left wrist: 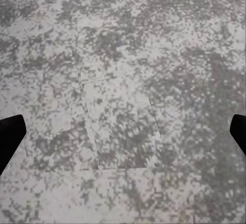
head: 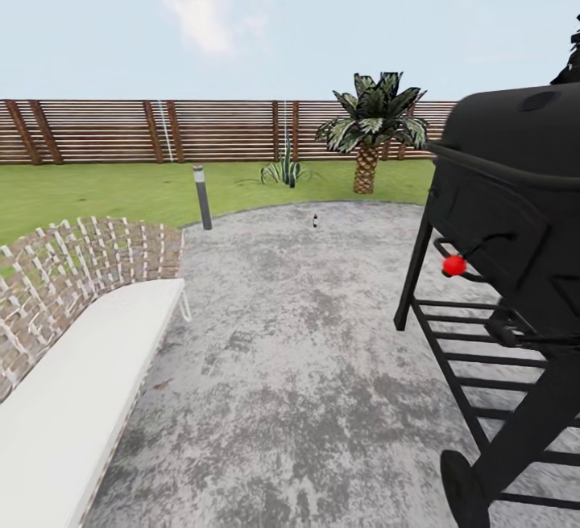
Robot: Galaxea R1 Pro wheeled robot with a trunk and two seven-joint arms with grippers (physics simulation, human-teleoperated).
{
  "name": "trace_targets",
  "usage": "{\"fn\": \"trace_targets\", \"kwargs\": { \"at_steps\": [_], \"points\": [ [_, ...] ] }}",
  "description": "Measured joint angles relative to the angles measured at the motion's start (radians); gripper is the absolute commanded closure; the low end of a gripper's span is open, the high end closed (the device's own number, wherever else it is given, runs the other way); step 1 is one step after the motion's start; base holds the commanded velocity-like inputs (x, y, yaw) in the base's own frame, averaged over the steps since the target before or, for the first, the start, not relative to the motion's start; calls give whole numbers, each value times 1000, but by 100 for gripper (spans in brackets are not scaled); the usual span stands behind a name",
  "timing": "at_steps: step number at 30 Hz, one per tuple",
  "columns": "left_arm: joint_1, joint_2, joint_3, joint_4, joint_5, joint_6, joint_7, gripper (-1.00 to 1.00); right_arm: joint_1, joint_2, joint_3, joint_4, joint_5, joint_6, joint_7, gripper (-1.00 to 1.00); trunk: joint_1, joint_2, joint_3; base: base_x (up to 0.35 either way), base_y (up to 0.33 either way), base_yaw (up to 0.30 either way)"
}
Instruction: Pick up the pesticide atomizer in the garden and spray insectifuge to fully cover both potted plants in the garden.
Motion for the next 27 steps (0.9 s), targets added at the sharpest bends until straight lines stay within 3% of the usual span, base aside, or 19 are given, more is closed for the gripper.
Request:
{"fn": "trace_targets", "kwargs": {
  "at_steps": [27],
  "points": [
    [0,0,-1,0,0,0,0,-100,0,0,0,0,0,0,0,-100,0,0,0,337,45,0]
  ]
}}
